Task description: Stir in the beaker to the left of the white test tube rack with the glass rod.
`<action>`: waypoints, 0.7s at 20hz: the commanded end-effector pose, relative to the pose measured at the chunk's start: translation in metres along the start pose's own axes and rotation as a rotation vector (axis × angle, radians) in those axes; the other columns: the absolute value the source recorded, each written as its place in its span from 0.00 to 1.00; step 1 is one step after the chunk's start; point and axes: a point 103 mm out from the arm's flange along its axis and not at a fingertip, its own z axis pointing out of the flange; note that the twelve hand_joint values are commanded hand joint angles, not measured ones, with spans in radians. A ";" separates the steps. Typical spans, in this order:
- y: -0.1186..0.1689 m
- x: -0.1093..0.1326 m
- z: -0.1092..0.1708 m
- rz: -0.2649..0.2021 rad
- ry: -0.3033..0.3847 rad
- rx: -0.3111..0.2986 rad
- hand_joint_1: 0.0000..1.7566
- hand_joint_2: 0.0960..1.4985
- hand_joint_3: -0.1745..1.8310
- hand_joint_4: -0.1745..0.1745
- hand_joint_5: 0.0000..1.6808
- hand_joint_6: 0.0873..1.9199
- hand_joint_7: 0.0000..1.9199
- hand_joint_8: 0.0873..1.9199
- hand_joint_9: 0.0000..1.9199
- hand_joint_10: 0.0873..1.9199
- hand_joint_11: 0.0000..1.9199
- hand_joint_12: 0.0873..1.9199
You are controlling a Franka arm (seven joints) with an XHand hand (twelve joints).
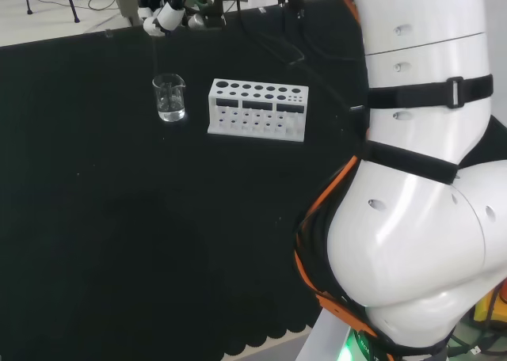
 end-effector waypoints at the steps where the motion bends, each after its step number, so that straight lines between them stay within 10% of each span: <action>1: 0.007 -0.046 0.001 0.051 0.012 -0.003 0.69 0.33 0.55 0.00 0.72 0.45 0.79 0.53 0.95 0.32 0.93 0.31; 14: -0.044 -0.054 -0.012 0.089 -0.005 -0.013 0.69 0.33 0.55 0.00 0.72 0.45 0.79 0.53 0.95 0.32 0.93 0.31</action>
